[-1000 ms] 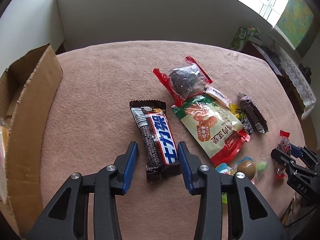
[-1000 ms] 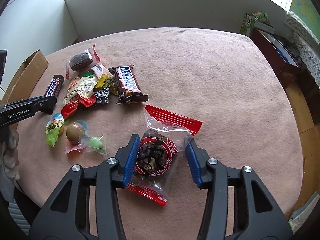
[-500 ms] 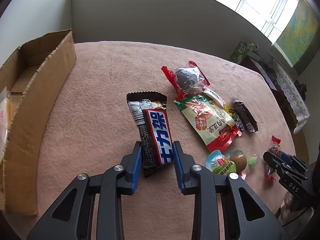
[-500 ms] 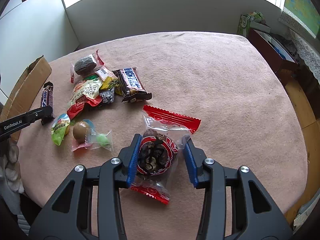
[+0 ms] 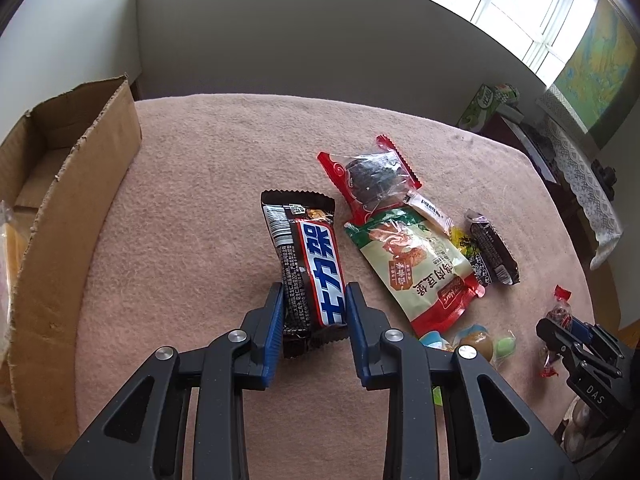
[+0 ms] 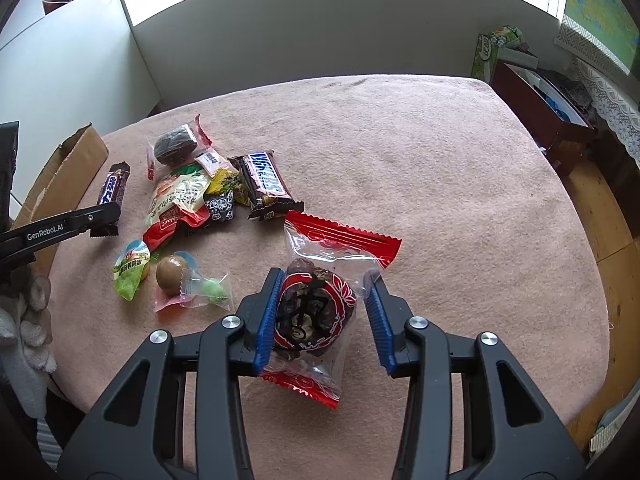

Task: Organize snacks
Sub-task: 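Carry the chocolate bar and pastry into the box with both tools and release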

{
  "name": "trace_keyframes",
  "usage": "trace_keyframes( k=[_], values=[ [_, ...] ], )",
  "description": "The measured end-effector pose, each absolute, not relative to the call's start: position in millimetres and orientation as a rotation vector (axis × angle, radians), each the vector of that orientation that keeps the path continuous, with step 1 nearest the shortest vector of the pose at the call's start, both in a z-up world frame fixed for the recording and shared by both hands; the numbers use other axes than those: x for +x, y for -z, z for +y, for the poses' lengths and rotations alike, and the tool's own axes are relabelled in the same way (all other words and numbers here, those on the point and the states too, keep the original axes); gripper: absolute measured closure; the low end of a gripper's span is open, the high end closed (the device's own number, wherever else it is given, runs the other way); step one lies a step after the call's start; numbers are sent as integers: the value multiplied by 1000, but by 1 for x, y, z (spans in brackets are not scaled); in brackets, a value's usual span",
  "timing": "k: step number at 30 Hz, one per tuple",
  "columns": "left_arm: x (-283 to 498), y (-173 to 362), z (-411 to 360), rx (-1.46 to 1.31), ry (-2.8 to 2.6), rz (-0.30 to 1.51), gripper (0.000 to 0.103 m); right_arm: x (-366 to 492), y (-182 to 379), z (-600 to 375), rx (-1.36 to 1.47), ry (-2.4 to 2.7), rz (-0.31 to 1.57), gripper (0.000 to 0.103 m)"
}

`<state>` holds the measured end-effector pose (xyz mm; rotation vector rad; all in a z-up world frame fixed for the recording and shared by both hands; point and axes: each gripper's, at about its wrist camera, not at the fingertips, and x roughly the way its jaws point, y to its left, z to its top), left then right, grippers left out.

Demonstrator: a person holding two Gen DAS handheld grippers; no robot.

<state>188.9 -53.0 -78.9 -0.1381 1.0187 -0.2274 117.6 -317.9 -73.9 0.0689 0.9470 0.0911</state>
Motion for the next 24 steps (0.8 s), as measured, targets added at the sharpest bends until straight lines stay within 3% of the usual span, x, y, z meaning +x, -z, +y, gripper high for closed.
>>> trace_keyframes(
  k=[11, 24],
  values=[
    [174, 38, -17, -208, 226, 921, 75, 127, 25, -276, 52, -199, 859, 60],
    [150, 17, 70, -250, 64, 837, 75, 167, -15, -130, -21, -456, 790, 60]
  ],
)
